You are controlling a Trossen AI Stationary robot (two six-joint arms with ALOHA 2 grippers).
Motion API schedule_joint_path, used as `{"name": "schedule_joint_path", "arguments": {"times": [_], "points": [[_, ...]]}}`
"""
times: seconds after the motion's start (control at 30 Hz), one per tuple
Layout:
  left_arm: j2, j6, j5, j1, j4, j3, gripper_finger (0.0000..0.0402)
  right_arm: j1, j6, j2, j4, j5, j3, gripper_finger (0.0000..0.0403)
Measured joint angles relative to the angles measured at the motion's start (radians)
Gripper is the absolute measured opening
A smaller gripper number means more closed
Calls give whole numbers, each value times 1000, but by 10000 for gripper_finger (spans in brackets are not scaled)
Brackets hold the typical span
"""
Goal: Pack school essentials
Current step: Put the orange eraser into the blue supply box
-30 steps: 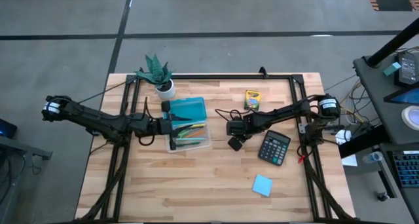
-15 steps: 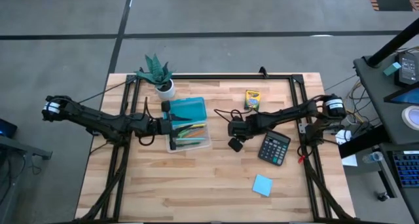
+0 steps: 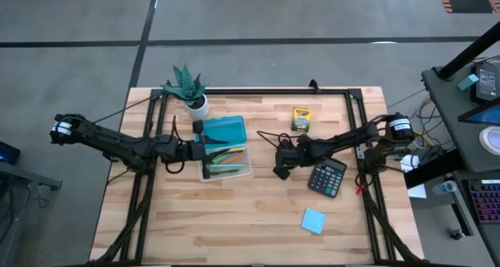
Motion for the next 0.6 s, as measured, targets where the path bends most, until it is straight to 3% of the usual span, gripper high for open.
{"name": "schedule_joint_path", "arguments": {"times": [0.1, 0.33, 0.5, 0.6], "points": [[0, 0, 0, 0, 4, 0, 77, 3, -28, 3, 45, -6, -23, 8], [0, 0, 0, 0, 7, 0, 77, 26, -52, 2, 154, -134, -50, 8], [0, 0, 0, 0, 9, 0, 77, 81, -94, -2, 188, -292, -34, 8], [0, 0, 0, 0, 14, 0, 77, 106, -118, -13, 196, -286, -8, 8]]}}
